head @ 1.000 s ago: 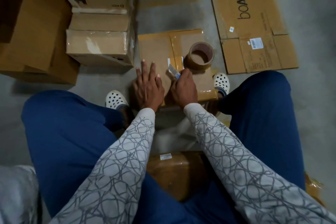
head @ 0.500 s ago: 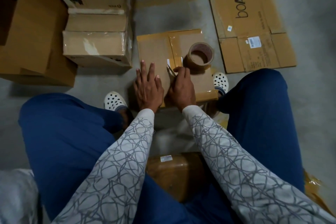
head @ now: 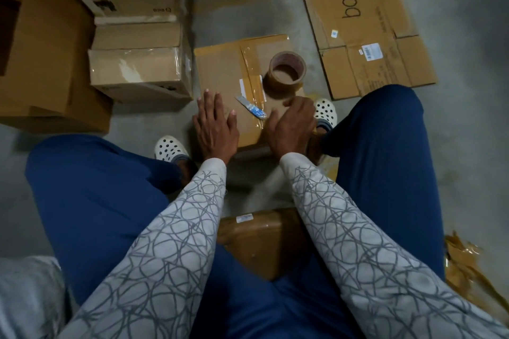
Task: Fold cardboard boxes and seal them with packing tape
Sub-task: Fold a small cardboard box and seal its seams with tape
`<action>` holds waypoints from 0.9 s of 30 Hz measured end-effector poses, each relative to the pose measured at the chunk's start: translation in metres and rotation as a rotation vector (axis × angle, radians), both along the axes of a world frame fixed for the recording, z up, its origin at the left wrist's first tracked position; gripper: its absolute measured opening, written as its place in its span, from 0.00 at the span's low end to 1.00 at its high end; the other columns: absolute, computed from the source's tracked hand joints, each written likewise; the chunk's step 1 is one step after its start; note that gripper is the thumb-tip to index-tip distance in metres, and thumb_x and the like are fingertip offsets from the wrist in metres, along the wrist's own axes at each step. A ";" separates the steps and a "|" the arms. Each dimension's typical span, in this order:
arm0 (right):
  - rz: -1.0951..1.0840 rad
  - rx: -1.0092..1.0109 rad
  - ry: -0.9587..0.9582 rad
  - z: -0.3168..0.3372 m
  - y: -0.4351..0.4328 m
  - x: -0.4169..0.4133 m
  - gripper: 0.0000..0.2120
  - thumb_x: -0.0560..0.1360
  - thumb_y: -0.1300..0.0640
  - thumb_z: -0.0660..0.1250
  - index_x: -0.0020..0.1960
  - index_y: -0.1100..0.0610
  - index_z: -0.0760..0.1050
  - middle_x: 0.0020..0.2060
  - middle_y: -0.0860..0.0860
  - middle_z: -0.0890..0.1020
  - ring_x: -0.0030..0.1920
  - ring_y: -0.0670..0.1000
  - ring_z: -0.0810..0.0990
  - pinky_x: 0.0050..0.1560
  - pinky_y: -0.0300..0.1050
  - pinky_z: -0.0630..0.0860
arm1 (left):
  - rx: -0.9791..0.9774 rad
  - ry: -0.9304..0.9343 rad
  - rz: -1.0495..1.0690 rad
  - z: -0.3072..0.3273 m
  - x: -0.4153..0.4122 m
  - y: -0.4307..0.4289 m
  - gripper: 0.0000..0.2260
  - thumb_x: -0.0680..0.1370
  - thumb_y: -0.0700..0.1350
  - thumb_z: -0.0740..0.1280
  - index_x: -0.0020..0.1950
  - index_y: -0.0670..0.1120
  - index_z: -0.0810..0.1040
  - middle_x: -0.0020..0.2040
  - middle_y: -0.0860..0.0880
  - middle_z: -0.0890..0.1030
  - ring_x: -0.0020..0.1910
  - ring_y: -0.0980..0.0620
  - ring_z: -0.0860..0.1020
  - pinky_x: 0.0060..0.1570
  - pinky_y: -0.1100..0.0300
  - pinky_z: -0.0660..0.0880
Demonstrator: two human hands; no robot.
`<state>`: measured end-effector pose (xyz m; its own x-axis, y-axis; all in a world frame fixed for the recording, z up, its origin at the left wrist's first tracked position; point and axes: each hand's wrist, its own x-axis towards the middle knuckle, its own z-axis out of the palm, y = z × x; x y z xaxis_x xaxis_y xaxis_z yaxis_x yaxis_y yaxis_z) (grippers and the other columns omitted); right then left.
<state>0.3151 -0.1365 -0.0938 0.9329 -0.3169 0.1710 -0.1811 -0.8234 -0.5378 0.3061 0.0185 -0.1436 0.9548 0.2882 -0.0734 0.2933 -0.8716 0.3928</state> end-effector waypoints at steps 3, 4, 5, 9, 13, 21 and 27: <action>-0.226 0.072 0.090 -0.013 -0.018 0.003 0.24 0.74 0.49 0.68 0.66 0.58 0.70 0.67 0.58 0.72 0.69 0.60 0.69 0.67 0.61 0.67 | -0.006 -0.015 0.036 -0.003 -0.007 -0.001 0.28 0.85 0.58 0.49 0.83 0.50 0.53 0.84 0.48 0.49 0.82 0.44 0.51 0.78 0.43 0.54; -0.208 0.090 0.156 -0.019 -0.023 0.004 0.27 0.77 0.48 0.66 0.71 0.59 0.68 0.72 0.59 0.68 0.72 0.61 0.66 0.70 0.62 0.64 | -0.009 -0.008 0.038 -0.005 -0.009 -0.001 0.28 0.85 0.59 0.48 0.83 0.50 0.53 0.84 0.48 0.48 0.82 0.44 0.52 0.78 0.43 0.55; -0.160 0.124 0.225 -0.023 -0.027 0.005 0.28 0.79 0.47 0.64 0.75 0.59 0.64 0.75 0.59 0.65 0.75 0.61 0.63 0.73 0.61 0.60 | -0.019 -0.006 0.039 -0.006 -0.011 -0.001 0.28 0.85 0.60 0.48 0.83 0.50 0.52 0.84 0.48 0.48 0.81 0.43 0.53 0.77 0.43 0.57; -0.012 0.211 0.289 -0.036 -0.034 0.009 0.30 0.83 0.47 0.59 0.80 0.58 0.57 0.77 0.58 0.63 0.77 0.58 0.59 0.75 0.54 0.54 | -0.066 -0.048 0.050 -0.003 -0.010 -0.004 0.28 0.85 0.59 0.50 0.83 0.50 0.54 0.84 0.48 0.49 0.80 0.45 0.58 0.74 0.46 0.61; 0.001 0.153 0.339 -0.038 -0.037 0.012 0.30 0.83 0.47 0.57 0.81 0.57 0.54 0.79 0.58 0.60 0.79 0.58 0.55 0.76 0.53 0.50 | -0.060 -0.084 0.058 -0.004 -0.009 -0.008 0.28 0.84 0.58 0.52 0.83 0.50 0.55 0.84 0.47 0.51 0.78 0.46 0.62 0.71 0.51 0.63; 0.049 0.075 0.185 -0.015 -0.030 0.026 0.40 0.74 0.44 0.70 0.80 0.41 0.52 0.81 0.53 0.51 0.79 0.58 0.53 0.73 0.67 0.56 | 0.102 0.024 0.064 0.006 0.000 -0.015 0.27 0.83 0.57 0.50 0.82 0.52 0.56 0.84 0.46 0.51 0.82 0.41 0.50 0.77 0.37 0.53; 0.246 0.112 0.300 -0.010 -0.043 0.045 0.38 0.76 0.48 0.71 0.80 0.40 0.56 0.81 0.58 0.52 0.77 0.64 0.60 0.72 0.65 0.66 | 0.217 0.068 -0.323 0.009 0.007 -0.041 0.32 0.82 0.64 0.45 0.84 0.53 0.50 0.84 0.45 0.50 0.82 0.42 0.48 0.78 0.36 0.44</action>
